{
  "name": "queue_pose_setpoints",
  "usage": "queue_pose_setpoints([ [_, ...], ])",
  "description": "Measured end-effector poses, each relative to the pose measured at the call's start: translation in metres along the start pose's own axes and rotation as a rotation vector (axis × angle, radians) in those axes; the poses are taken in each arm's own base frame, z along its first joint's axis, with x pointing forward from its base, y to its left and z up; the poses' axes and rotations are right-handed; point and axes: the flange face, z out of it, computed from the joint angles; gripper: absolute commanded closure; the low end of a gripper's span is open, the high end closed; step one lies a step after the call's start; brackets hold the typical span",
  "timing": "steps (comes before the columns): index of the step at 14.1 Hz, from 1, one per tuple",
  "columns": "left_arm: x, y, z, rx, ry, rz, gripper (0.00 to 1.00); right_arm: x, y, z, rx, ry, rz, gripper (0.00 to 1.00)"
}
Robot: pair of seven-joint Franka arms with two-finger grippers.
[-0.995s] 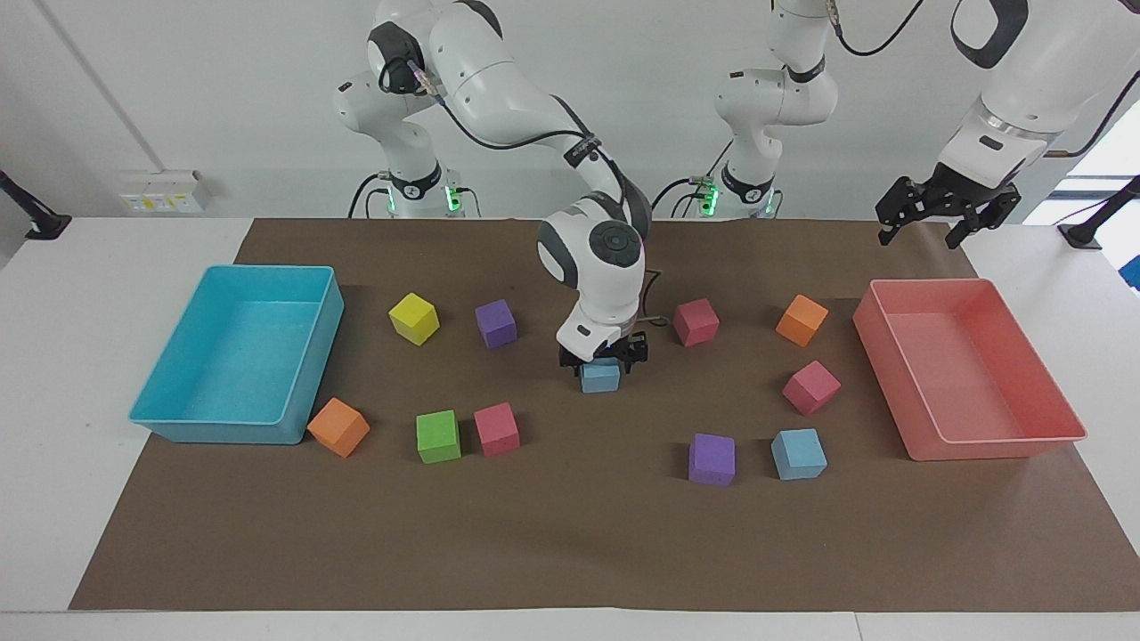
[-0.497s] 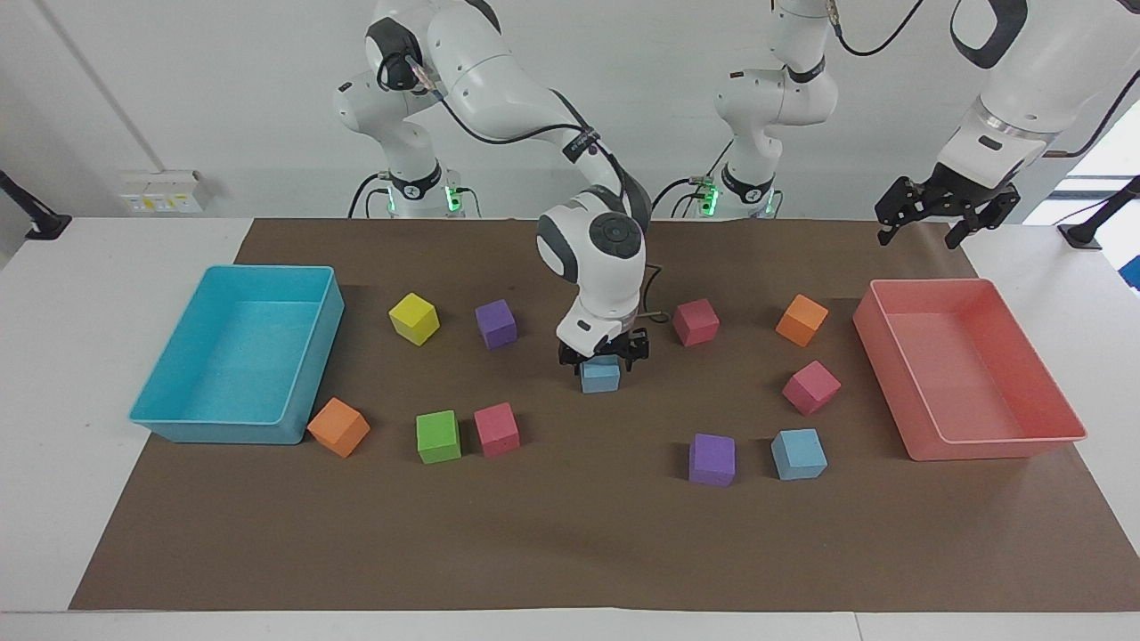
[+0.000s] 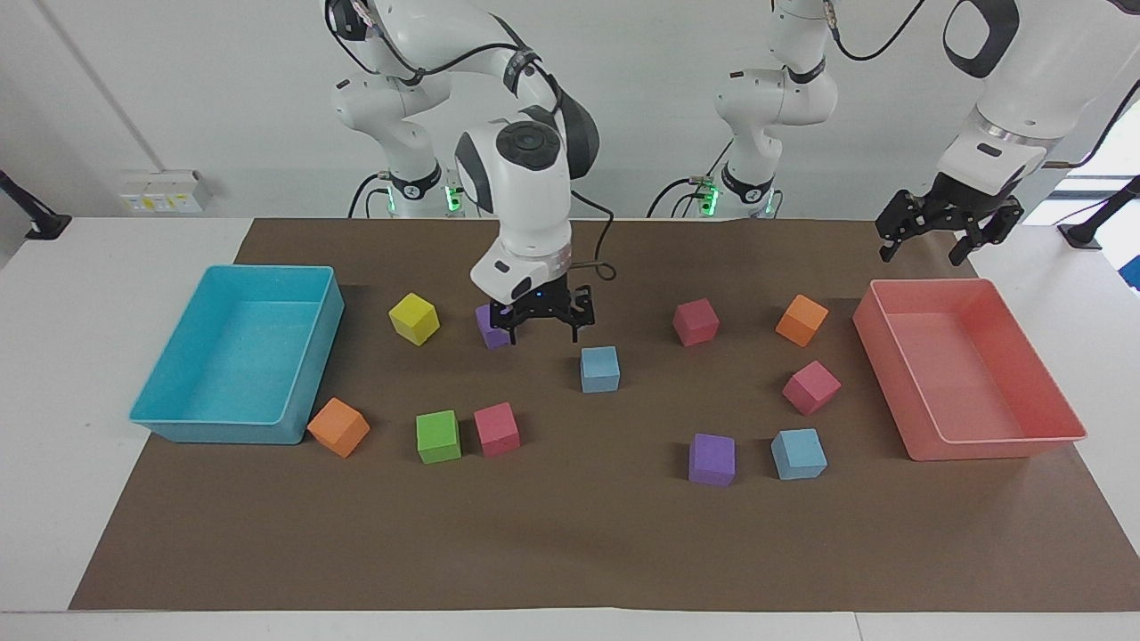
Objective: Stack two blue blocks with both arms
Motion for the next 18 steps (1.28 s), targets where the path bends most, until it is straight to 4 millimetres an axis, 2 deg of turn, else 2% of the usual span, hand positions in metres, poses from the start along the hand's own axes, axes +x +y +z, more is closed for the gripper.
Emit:
queue_pose_setpoints([
  [3, 0.023, 0.020, 0.040, 0.003, 0.020, -0.027, 0.00, 0.009, 0.022, 0.012, 0.151, -0.013, 0.012, 0.00],
  [7, 0.047, 0.046, 0.099, 0.005, 0.032, -0.067, 0.00, 0.008, 0.028, 0.037, 0.308, -0.028, 0.091, 0.00],
  [10, 0.061, 0.055, 0.144, 0.008, 0.047, -0.088, 0.00, 0.006, 0.032, 0.064, 0.441, -0.073, 0.111, 0.00],
  [12, 0.068, 0.056, 0.168, 0.010, 0.056, -0.090, 0.00, 0.007, 0.041, 0.091, 0.519, -0.087, 0.115, 0.00],
  [14, 0.071, 0.057, 0.184, 0.011, 0.062, -0.090, 0.00, 0.007, 0.048, 0.115, 0.574, -0.090, 0.131, 0.15],
  [16, 0.073, 0.058, 0.195, 0.012, 0.068, -0.090, 0.00, 0.004, 0.049, 0.131, 0.624, -0.099, 0.144, 0.38],
  [17, 0.074, 0.059, 0.200, 0.013, 0.066, -0.094, 0.00, 0.003, 0.049, 0.138, 0.645, -0.104, 0.148, 0.52],
  [18, 0.075, 0.061, 0.206, 0.013, 0.066, -0.101, 0.00, 0.002, 0.050, 0.145, 0.658, -0.107, 0.156, 0.72],
])
